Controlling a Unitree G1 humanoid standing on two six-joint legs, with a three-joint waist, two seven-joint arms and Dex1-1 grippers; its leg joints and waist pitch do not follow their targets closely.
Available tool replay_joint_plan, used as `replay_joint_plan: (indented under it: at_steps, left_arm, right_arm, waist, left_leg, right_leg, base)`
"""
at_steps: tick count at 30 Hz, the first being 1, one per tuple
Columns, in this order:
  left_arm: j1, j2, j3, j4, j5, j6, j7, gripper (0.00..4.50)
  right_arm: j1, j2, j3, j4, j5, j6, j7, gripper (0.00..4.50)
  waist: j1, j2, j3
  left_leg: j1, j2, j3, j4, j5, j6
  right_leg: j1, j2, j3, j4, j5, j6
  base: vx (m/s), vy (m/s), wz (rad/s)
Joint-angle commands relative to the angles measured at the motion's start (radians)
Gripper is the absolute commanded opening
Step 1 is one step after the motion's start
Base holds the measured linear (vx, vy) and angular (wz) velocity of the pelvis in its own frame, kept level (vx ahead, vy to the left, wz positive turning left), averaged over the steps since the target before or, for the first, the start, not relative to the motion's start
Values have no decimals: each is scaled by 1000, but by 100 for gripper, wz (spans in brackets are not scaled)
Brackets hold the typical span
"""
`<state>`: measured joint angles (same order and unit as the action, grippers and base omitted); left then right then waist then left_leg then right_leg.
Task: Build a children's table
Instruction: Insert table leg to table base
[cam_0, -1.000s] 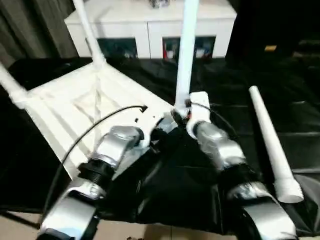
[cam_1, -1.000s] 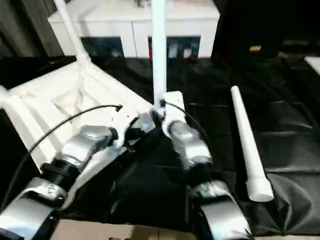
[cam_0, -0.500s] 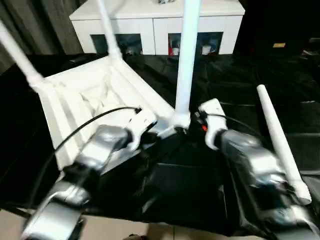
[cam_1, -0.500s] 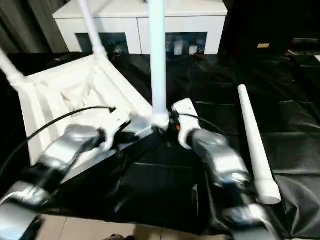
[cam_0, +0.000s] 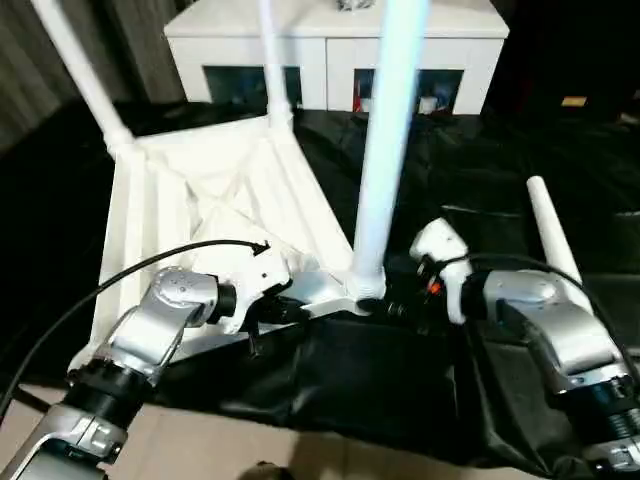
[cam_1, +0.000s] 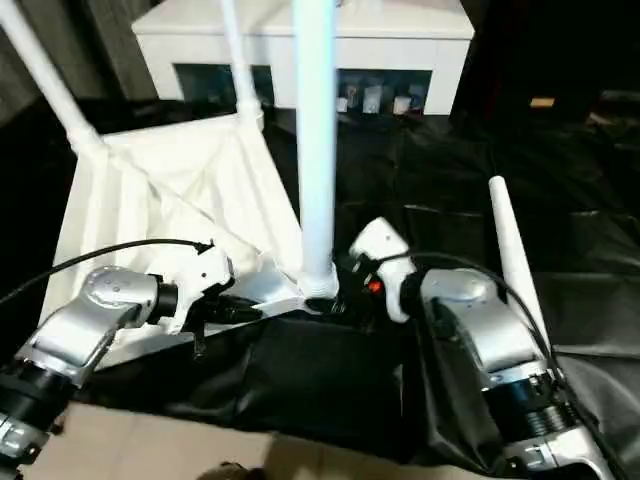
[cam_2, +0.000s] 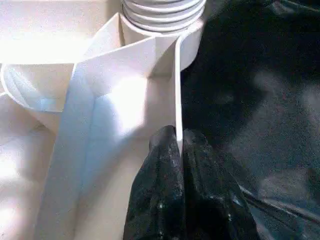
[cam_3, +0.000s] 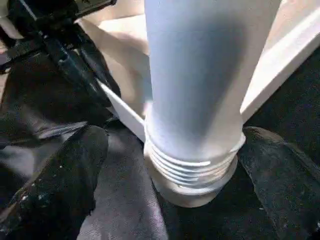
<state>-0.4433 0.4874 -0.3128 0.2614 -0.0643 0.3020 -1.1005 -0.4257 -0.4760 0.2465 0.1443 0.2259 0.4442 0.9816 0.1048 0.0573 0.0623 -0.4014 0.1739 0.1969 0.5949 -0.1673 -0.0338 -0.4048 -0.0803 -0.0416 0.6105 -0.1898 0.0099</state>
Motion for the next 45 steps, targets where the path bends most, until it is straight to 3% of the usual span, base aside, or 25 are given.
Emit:
replay_joint_plan:
  at_steps: [1, 3, 6, 8, 9, 11, 12, 14, 17, 23, 24, 28, 32, 34, 36, 37, 38, 39, 41, 44, 45]
  left_arm:
    - [-6, 0, 29, -82, -51, -5, -25, 0]
    - [-2, -2, 27, -87, -52, -3, -25, 0]
    - [-2, -1, 22, -90, -49, 0, -26, 0]
    - [-3, -1, 20, -88, -48, -1, -26, 0]
    - [-3, -1, 20, -88, -48, -1, -26, 0]
    - [-6, 0, 17, -82, -46, -3, -27, 0]
    - [-6, 0, 17, -82, -46, -3, -27, 0]
    - [-8, 0, 16, -79, -44, -2, -31, 0]
    - [-6, 2, 14, -81, -44, 1, -35, 0]
    - [-1, 3, 10, -81, -45, 5, -38, 0]
    - [1, 2, 8, -78, -44, 3, -38, 0]
    - [-2, -27, 8, -43, -22, 19, 20, 0]
    - [-19, -69, 14, 9, 1, 27, 95, 0]
    - [-53, -145, 26, 86, 25, 39, 211, 0]
    - [-65, -173, 29, 112, 33, 42, 250, 0]
    - [-109, -265, 41, 193, 60, 85, 396, 0]
    - [-129, -303, 48, 231, 72, 107, 467, 0]
    - [-145, -332, 50, 263, 86, 119, 522, 0]
    - [-157, -351, 50, 286, 97, 122, 558, 0]
    - [-198, -395, 49, 363, 137, 106, 639, 0]
    - [-201, -396, 47, 368, 141, 103, 643, 0]
  right_arm:
    - [-25, 9, 26, 54, -22, -41, 28, 448]
    - [-44, 29, 25, 100, -39, -67, 8, 448]
    - [-68, 65, 13, 159, -52, -101, -35, 413]
    - [-75, 81, 6, 181, -53, -113, -50, 408]
    - [-75, 81, 6, 181, -53, -113, -50, 408]
    - [-79, 100, 0, 204, -48, -126, -59, 387]
    - [-79, 101, 0, 205, -48, -126, -59, 375]
    - [-81, 115, -4, 220, -41, -141, -61, 366]
    - [-79, 117, -4, 220, -37, -147, -55, 339]
    - [-74, 120, -8, 227, -40, -164, -44, 308]
    - [-72, 122, -10, 230, -39, -169, -44, 285]
    - [-56, 169, -38, 273, -47, -188, -136, 278]
    - [-39, 215, -58, 289, -54, -174, -231, 276]
    - [-26, 291, -91, 318, -76, -160, -402, 276]
    - [-24, 319, -103, 331, -86, -156, -468, 275]
    - [-48, 409, -149, 402, -114, -158, -690, 275]
    - [-63, 444, -164, 436, -120, -162, -766, 275]
    - [-77, 473, -177, 466, -127, -167, -840, 275]
    - [-87, 492, -187, 488, -131, -175, -886, 275]
    - [-136, 550, -184, 572, -164, -230, -965, 275]
    - [-142, 555, -182, 580, -169, -235, -969, 275]
  waist:
    - [-4, -14, -76]
    - [-2, -13, -78]
    - [-3, -18, -81]
    - [-1, -9, -83]
    - [-3, -13, -84]
    - [0, -2, -84]
    - [-2, -6, -84]
    - [-1, -2, -84]
    - [-5, -4, -82]
    - [-7, -3, -83]
    - [-8, -1, -84]
    - [-13, -3, -83]
    - [-19, -4, -80]
    - [-23, 0, -78]
    - [-20, -4, -80]
    - [-27, 9, -72]
    - [-31, 7, -69]
    - [-31, 7, -68]
    - [-32, 5, -70]
    - [-37, 9, -69]
    - [-38, 10, -71]
  left_leg:
    - [33, 58, -26, -73, -220, 18]
    - [34, 56, -24, -68, -202, 24]
    - [30, 53, -23, -64, -163, 39]
    - [32, 54, -24, -62, -156, 43]
    - [32, 53, -22, -61, -157, 44]
    - [32, 53, -24, -61, -160, 42]
    - [32, 53, -24, -62, -170, 40]
    - [33, 54, -25, -63, -188, 32]
    - [34, 54, -25, -65, -218, 18]
    - [34, 53, -25, -63, -214, 20]
    - [34, 53, -26, -63, -210, 21]
    - [33, 51, -25, -63, -216, 18]
    - [32, 51, -28, -67, -240, 4]
    - [36, 48, -26, -68, -263, -13]
    - [37, 49, -29, -69, -276, -18]
    - [39, 47, -27, -73, -308, -28]
    - [43, 45, -26, -73, -338, -40]
    - [55, 43, -33, -74, -393, -61]
    - [56, 42, -39, -78, -413, -61]
    - [61, 39, -38, -80, -449, -52]
    - [59, 38, -41, -82, -461, -51]
  right_leg:
    - [34, -67, 38, -62, -167, -232]
    - [35, -65, 38, -60, -132, -245]
    - [39, -63, 36, -52, -74, -260]
    - [38, -64, 35, -50, -64, -263]
    - [39, -62, 35, -50, -55, -266]
    - [40, -61, 34, -48, -43, -267]
    - [40, -60, 33, -49, -42, -268]
    - [40, -61, 33, -48, -53, -269]
    - [41, -60, 33, -51, -75, -266]
    - [42, -60, 34, -51, -67, -269]
    - [42, -60, 33, -49, -61, -271]
    - [42, -60, 33, -49, -57, -277]
    - [43, -62, 35, -57, -120, -259]
    - [37, -61, 36, -64, -158, -251]
    - [41, -64, 35, -65, -185, -240]
    - [30, -61, 37, -74, -244, -223]
    - [27, -62, 37, -78, -286, -218]
    - [26, -66, 35, -88, -387, -199]
    - [29, -69, 33, -97, -431, -169]
    - [21, -66, 30, -106, -442, -144]
    - [25, -66, 27, -107, -453, -136]
  base:
    - [0, 0, 0]
    - [0, 0, 0]
    - [0, 0, 0]
    - [0, 0, 0]
    - [0, 0, 0]
    - [0, 0, 0]
    - [0, 0, 0]
    - [0, 0, 0]
    - [0, 0, 0]
    - [0, 0, 0]
    - [0, 0, 0]
    - [0, 0, 0]
    - [0, 0, 0]
    - [0, 0, 0]
    - [0, 0, 0]
    - [0, 0, 0]
    - [0, 0, 0]
    - [0, 0, 0]
    - [0, 0, 0]
    - [0, 0, 0]
    - [0, 0, 0]
